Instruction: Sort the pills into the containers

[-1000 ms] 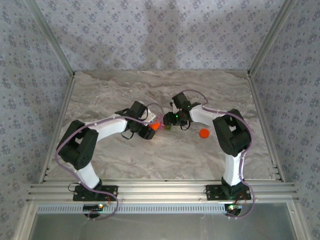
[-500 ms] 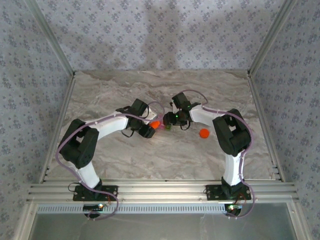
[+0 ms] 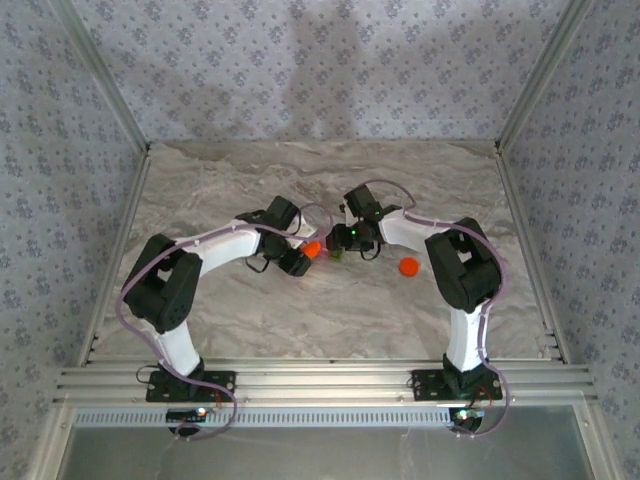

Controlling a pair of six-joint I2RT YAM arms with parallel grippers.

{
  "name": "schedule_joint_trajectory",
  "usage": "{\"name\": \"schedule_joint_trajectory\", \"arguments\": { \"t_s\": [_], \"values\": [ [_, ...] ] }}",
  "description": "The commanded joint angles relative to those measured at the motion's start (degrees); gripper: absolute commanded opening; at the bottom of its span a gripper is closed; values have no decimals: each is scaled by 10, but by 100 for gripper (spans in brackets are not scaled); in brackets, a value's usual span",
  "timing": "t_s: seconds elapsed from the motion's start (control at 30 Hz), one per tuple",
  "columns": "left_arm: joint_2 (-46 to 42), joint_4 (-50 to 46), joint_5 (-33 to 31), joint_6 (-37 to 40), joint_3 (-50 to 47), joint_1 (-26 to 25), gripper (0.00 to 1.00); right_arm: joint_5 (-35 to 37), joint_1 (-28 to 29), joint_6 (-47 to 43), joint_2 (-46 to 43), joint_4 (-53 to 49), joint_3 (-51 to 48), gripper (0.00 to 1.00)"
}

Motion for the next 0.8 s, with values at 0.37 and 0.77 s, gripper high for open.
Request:
{"name": "schedule_joint_trajectory", "arguments": {
  "t_s": [0.37, 0.77],
  "values": [
    [13, -59, -32, 28, 50, -10, 0, -2, 3, 4, 16, -12, -3, 57],
    [27, -89, -48, 43, 75, -12, 0, -2, 3, 4, 16, -11, -5, 57]
  ]
}}
